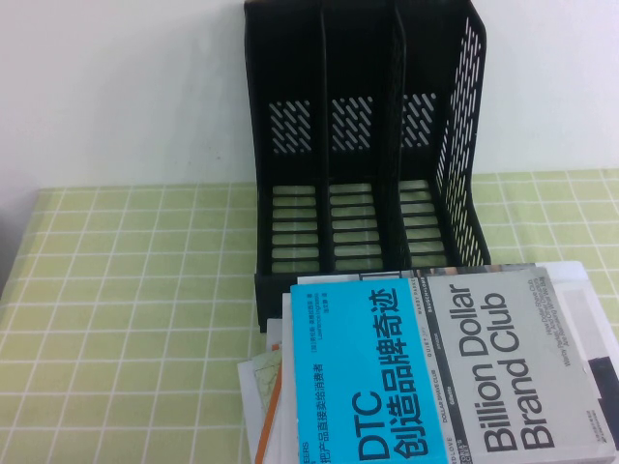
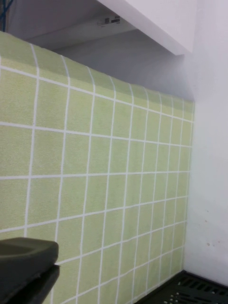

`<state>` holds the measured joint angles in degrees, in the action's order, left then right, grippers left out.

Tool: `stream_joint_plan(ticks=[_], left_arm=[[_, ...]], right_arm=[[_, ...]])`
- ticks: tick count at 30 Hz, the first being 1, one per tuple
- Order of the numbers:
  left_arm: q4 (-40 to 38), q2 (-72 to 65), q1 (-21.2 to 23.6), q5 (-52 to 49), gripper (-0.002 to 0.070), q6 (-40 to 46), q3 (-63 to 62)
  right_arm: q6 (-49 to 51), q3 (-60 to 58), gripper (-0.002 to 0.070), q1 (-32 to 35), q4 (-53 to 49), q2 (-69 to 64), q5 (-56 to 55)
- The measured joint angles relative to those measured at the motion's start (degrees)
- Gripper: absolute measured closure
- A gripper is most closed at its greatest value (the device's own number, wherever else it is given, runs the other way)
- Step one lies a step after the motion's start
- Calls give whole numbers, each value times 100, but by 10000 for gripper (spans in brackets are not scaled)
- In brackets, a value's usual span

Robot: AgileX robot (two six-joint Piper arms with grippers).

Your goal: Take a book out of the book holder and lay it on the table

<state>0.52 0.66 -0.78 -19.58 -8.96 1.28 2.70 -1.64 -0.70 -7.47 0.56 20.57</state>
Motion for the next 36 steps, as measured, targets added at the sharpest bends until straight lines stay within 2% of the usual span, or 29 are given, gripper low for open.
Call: stream_joint_plan(ticks=[36], left_arm=[[93,0,0,0,677,478,0]], right_arm=[[0,0,678,0,-12,0,0]])
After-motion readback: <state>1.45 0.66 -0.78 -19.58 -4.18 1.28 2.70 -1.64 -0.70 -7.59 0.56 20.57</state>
